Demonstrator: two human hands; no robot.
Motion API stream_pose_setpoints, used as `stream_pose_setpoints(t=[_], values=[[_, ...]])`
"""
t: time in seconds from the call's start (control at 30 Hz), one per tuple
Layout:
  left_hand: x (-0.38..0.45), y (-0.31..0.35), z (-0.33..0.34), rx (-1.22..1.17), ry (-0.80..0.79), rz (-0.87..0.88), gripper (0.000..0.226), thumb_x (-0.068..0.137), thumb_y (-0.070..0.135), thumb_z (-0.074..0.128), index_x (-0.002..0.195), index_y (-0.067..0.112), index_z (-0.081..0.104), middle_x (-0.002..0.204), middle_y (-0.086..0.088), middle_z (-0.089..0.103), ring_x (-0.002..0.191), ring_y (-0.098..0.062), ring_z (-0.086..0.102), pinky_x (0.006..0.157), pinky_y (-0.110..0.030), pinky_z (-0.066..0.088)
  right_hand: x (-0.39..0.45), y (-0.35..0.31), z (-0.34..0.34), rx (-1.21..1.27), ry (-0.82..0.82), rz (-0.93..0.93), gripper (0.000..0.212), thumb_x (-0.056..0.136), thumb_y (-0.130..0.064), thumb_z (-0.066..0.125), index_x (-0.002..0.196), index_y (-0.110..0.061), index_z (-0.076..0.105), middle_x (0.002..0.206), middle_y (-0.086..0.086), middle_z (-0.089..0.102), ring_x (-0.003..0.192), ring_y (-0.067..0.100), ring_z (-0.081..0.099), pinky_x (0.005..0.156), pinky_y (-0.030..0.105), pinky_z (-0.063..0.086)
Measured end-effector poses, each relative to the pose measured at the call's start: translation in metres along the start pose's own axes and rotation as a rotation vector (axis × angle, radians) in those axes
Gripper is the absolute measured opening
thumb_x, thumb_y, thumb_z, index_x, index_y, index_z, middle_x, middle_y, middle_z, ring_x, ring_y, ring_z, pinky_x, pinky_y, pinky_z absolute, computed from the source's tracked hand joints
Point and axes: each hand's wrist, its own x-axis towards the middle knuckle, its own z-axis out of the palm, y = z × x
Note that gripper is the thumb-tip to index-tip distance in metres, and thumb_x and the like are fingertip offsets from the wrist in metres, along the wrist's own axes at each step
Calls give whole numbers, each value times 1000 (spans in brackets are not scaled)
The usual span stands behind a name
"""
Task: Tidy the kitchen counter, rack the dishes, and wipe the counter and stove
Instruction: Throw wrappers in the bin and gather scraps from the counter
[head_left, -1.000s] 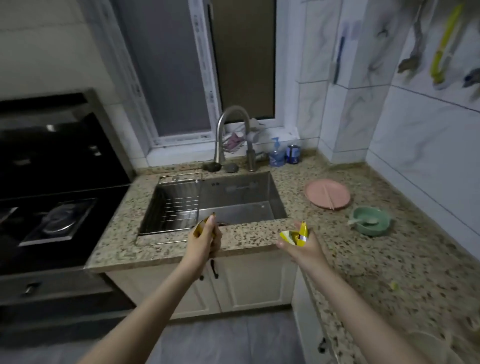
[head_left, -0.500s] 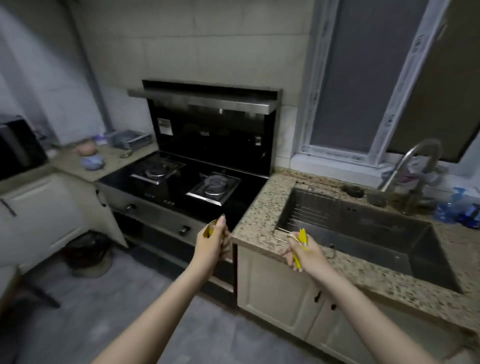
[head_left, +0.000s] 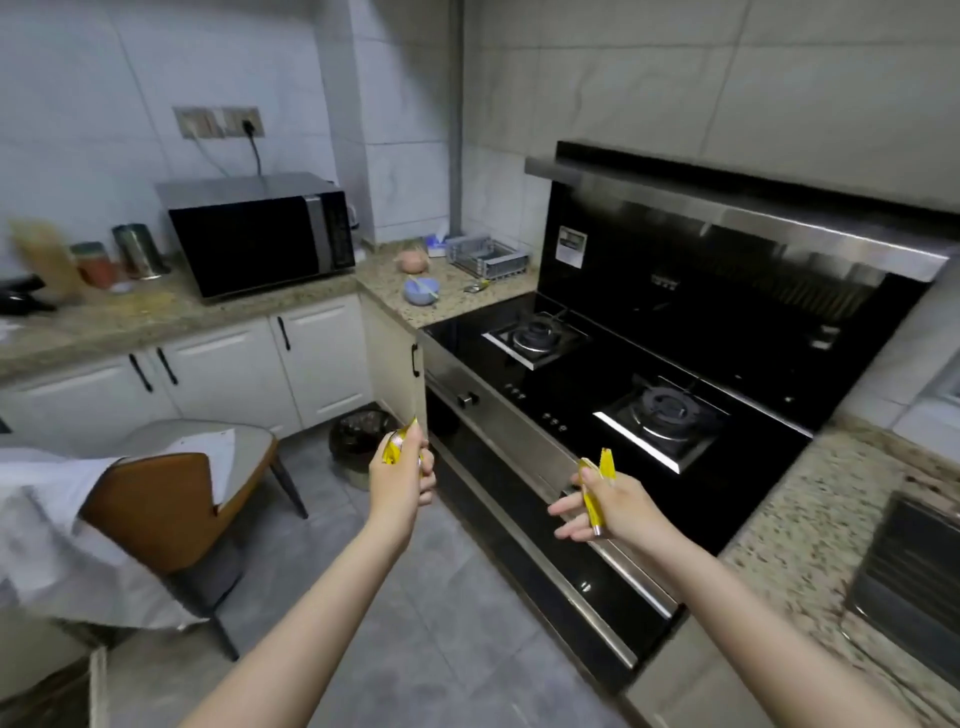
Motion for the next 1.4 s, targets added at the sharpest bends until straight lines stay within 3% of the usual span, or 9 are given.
stream_pose_setpoints(t=[0.27,0.5,0.73,0.9,0.97,1.1,1.2,1.3,1.4], values=[[133,30,-50,-42,206,45,27,97,31,48,78,13,49,50,-1,52,33,-10,37,36,-14,26,175,-44,72,-81,-143,-59,34,103,-28,33,93,-2,52,51,10,64,34,20,56,34,20,42],[260,46,-68,58,340,-24,14,97,18,48,97,4,50,78,-12,60,47,-18,57,39,-25,47,317,-87,107,-162,-217,-48,32,102,-19,33,81,-3,52,35,-4,42,23,11,33,31,15,24],[347,57,-95,165,406,-58,23,96,0,39,79,6,54,78,-12,63,47,-12,65,42,-23,51,423,-118,157,-174,-264,69,28,102,-14,31,78,-11,45,49,4,34,25,5,23,31,10,17],[415,54,-130,199,415,-103,16,90,5,58,75,5,56,75,-18,59,69,-28,60,65,-36,49,502,-125,208,-326,-353,52,34,100,-13,32,68,-10,43,48,8,45,24,10,25,33,12,16],[449,51,-146,159,433,-105,4,89,7,62,89,3,60,85,-19,62,81,-30,60,74,-42,49,535,-123,231,-419,-416,65,31,102,-16,33,74,-10,47,49,6,51,24,10,28,32,13,17],[533,47,-180,60,421,-102,28,87,8,65,114,0,61,104,-14,66,93,-29,65,89,-40,52,609,-114,282,-615,-485,149,27,103,-27,34,83,-16,49,65,3,62,35,7,49,38,17,34],[599,46,-207,91,298,-143,20,87,10,65,107,11,68,88,-7,72,80,-18,69,71,-30,59,669,-108,321,-577,-414,280,28,100,-30,42,80,-16,55,64,0,62,47,7,54,47,17,42],[656,44,-230,108,325,-177,7,84,12,69,87,17,73,62,1,71,58,-7,68,49,-15,51,722,-99,346,-669,-218,203,36,96,-23,54,61,-15,53,50,-2,48,50,14,45,48,21,34],[717,33,-247,144,273,-243,10,85,15,67,93,16,73,68,-13,67,62,-15,67,55,-17,53,774,-87,363,-759,-149,153,32,94,-21,57,63,-16,55,61,2,50,62,16,46,59,25,32]])
